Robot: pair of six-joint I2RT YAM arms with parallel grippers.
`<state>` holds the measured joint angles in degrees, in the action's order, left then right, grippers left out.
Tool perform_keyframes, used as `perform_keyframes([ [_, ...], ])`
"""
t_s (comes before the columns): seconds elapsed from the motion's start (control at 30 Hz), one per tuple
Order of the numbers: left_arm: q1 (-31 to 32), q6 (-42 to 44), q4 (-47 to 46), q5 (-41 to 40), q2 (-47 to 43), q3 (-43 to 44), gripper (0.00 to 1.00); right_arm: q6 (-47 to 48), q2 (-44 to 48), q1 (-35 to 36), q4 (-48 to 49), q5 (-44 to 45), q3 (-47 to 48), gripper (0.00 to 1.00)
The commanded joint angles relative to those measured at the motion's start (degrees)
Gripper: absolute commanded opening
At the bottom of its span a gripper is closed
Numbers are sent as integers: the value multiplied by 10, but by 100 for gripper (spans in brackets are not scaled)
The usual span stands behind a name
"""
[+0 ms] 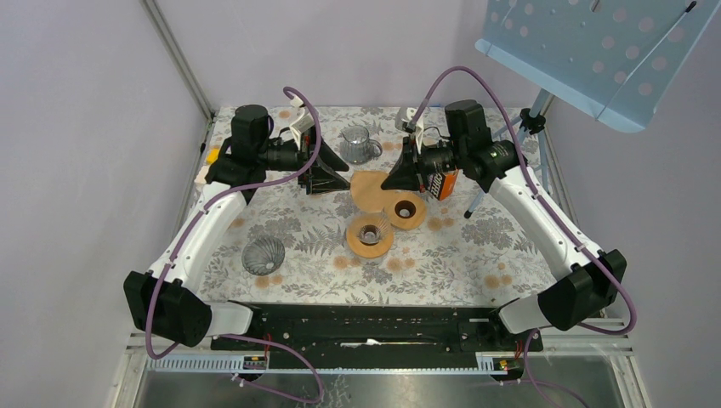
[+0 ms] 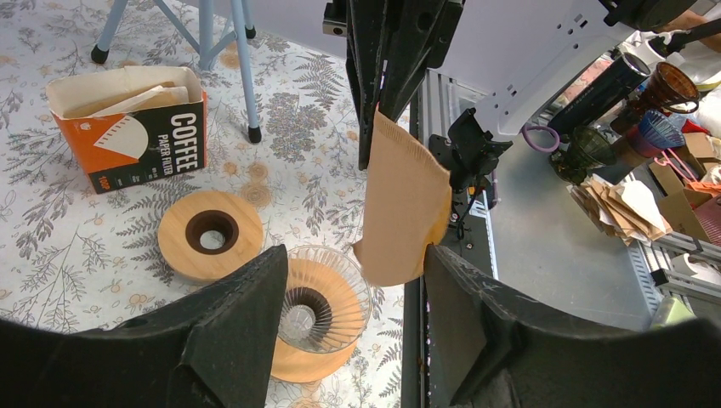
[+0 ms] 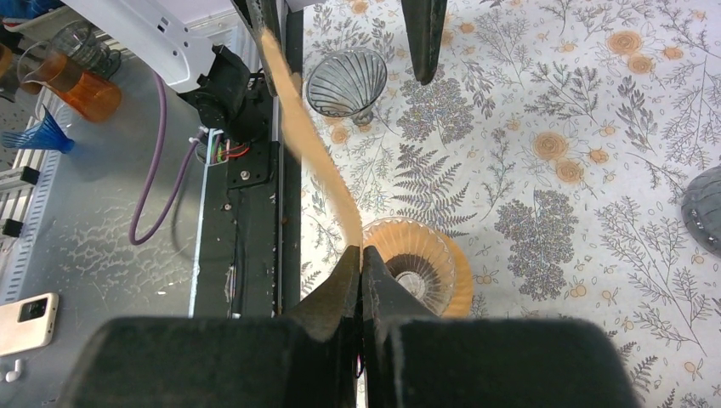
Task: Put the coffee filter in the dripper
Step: Place the coffee filter in the coffee dripper.
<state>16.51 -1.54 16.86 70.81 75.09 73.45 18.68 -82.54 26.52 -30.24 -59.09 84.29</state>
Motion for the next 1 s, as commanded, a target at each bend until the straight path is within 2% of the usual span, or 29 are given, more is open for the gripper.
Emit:
perform_keyframes([
  [0.0,2,7,-23,23,-11,3,64,10,1,-3,-1,3,25,0],
  [0.47,3,11,-27,16,-1,-3,64,-2,6,-3,7,-20,22,0],
  [0.97,3,11,-38,32,7,-3,50,7,12,-3,3,-68,12,0],
])
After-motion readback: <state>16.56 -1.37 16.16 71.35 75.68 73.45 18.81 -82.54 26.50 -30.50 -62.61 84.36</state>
